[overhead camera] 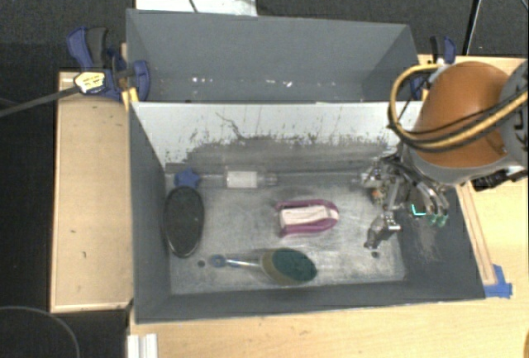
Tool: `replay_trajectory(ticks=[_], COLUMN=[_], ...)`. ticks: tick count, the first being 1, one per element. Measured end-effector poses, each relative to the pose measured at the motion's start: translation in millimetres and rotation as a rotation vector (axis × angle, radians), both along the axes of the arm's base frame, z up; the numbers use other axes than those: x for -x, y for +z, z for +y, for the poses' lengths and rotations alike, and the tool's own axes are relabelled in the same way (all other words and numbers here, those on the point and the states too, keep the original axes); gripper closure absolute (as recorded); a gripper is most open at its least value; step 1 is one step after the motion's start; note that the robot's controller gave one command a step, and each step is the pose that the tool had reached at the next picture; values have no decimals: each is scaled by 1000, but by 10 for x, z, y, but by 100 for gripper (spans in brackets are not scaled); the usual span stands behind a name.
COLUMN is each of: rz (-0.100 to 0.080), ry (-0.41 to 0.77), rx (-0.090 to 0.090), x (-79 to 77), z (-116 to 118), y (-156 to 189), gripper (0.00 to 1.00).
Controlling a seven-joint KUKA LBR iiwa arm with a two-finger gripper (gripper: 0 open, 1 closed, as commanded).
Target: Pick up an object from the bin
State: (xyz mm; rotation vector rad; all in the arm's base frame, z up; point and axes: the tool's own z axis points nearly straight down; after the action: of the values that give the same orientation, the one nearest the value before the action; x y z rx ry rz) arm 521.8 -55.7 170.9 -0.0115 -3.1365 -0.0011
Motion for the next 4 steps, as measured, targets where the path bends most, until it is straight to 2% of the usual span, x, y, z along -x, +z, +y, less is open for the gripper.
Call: replay_trajectory(ticks=[1, 2, 3, 4], rz=[-30, -11, -10, -31], ry=[616, 658, 695, 741], rx=[3, 0, -1, 0], x=[-331, -361, -555, -685], z=[1013, 907, 953, 986], y=[-945, -691, -705, -939], gripper=[0, 0, 0, 0])
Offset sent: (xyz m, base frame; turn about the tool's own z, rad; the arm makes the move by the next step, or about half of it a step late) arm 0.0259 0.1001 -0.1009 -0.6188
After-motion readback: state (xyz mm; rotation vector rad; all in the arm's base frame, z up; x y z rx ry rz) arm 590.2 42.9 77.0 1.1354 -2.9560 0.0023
